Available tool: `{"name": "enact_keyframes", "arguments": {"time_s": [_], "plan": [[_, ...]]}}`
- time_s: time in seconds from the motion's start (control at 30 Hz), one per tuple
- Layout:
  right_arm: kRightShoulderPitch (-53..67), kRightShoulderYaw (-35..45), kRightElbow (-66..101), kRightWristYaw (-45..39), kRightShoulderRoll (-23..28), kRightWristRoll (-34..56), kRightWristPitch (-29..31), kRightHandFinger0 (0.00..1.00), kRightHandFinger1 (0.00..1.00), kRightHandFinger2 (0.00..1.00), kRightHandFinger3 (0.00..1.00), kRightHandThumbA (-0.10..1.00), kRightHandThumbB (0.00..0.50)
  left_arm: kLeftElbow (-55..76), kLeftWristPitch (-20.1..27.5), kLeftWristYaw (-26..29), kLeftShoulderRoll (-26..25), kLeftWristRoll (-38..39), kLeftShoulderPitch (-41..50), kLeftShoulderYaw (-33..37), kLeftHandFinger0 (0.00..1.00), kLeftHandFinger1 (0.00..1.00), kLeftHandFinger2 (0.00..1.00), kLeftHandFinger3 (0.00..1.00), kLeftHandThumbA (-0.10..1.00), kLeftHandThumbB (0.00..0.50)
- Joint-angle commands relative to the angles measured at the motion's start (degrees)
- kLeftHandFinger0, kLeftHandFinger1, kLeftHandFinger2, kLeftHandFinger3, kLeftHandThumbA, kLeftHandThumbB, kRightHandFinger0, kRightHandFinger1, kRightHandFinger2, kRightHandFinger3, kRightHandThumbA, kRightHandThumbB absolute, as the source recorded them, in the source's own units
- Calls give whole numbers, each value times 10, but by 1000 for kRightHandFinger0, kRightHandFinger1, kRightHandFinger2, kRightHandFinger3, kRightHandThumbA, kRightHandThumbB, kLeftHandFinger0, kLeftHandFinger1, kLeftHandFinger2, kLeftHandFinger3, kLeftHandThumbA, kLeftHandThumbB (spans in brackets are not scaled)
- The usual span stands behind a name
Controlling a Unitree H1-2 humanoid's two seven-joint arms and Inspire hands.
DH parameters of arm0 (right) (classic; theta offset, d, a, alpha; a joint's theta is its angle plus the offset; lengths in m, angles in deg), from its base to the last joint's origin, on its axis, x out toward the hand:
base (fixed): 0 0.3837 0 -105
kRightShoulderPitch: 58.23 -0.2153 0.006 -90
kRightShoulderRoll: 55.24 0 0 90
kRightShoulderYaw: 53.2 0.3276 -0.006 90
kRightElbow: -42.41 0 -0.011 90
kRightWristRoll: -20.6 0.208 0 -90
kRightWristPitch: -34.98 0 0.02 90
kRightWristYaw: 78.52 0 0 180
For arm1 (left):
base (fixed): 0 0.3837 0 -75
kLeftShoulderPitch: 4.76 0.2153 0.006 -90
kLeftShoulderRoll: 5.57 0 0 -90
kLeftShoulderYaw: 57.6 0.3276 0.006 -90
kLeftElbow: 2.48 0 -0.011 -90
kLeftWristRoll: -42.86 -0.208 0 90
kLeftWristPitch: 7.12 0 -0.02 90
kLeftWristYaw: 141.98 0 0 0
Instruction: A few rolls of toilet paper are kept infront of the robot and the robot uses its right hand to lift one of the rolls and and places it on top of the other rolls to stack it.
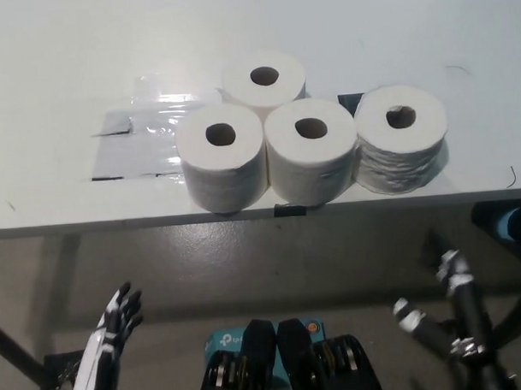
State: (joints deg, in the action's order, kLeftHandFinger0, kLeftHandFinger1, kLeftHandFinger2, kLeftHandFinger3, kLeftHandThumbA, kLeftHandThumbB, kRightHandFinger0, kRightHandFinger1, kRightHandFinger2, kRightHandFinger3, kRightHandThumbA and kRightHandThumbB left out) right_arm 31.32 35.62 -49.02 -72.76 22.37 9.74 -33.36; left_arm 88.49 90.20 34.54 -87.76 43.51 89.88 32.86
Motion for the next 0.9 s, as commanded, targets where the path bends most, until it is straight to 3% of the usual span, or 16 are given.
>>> {"name": "enact_keyframes", "arguments": {"time_s": [0.0, 0.13, 0.2, 0.27, 0.3, 0.33, 0.43, 0.6, 0.63, 0.73, 0.77, 0.87], "plan": [[-10, 29, 105, 15, -1, 44, 18, 903, 991, 1000, 1000, 643, 81, 44, 1, -18, -2, 0, -13, 14, 1000, 1000, 1000, 1000, 1000, 111], [-19, 49, 181, 10, 3, 37, -32, 880, 973, 1000, 1000, 727, 70, 56, -14, -18, -3, -7, -19, 19, 1000, 1000, 1000, 1000, 1000, 136], [-40, 61, 229, -4, 18, 52, -78, 946, 1000, 1000, 1000, 774, 67, 51, -14, -17, -5, -8, -25, 17, 1000, 1000, 1000, 1000, 1000, 130], [-69, 69, 269, -21, 40, 84, -143, 1000, 1000, 1000, 1000, 801, 105, 43, -11, -16, -5, 1, -27, 11, 1000, 1000, 1000, 1000, 1000, 93], [-70, 68, 269, -22, 40, 85, -145, 1000, 1000, 1000, 1000, 801, 105, 44, -11, -15, -5, 1, -25, 10, 1000, 1000, 1000, 1000, 1000, 93], [-106, 79, 287, -31, 64, 99, -185, 1000, 1000, 1000, 1000, 795, 124, 29, -2, -13, -6, 3, -25, 7, 1000, 1000, 1000, 1000, 1000, 90], [-175, 90, 286, -60, 124, 80, -256, 1000, 1000, 1000, 1000, 929, 164, 12, 6, -10, -5, 6, -20, 1, 1000, 1000, 1000, 1000, 1000, 98], [-299, 63, 236, -152, 247, 79, -398, 1000, 1000, 1000, 1000, 1000, 255, -1, 12, -8, -4, 1, -15, 1, 1000, 1000, 1000, 1000, 1000, 92], [-356, 42, 188, -193, 286, 81, -424, 1000, 1000, 1000, 1000, 1000, 240, -3, 10, -8, -4, 0, -16, 1, 1000, 1000, 1000, 1000, 1000, 93], [-424, 11, 116, -228, 309, 76, -450, 1000, 1000, 1000, 1000, 1000, 250, -4, 11, -9, -5, 0, -16, 0, 1000, 1000, 1000, 1000, 1000, 95], [-473, -13, 50, -259, 317, 75, -466, 1000, 1000, 1000, 1000, 1000, 291, -7, 13, -9, -5, 0, -16, 0, 1000, 1000, 1000, 1000, 1000, 98], [-541, -54, -46, -308, 331, 65, -477, 1000, 1000, 1000, 1000, 1000, 290, -10, 15, -10, -4, 0, -14, 1, 1000, 1000, 1000, 1000, 1000, 86]]}}
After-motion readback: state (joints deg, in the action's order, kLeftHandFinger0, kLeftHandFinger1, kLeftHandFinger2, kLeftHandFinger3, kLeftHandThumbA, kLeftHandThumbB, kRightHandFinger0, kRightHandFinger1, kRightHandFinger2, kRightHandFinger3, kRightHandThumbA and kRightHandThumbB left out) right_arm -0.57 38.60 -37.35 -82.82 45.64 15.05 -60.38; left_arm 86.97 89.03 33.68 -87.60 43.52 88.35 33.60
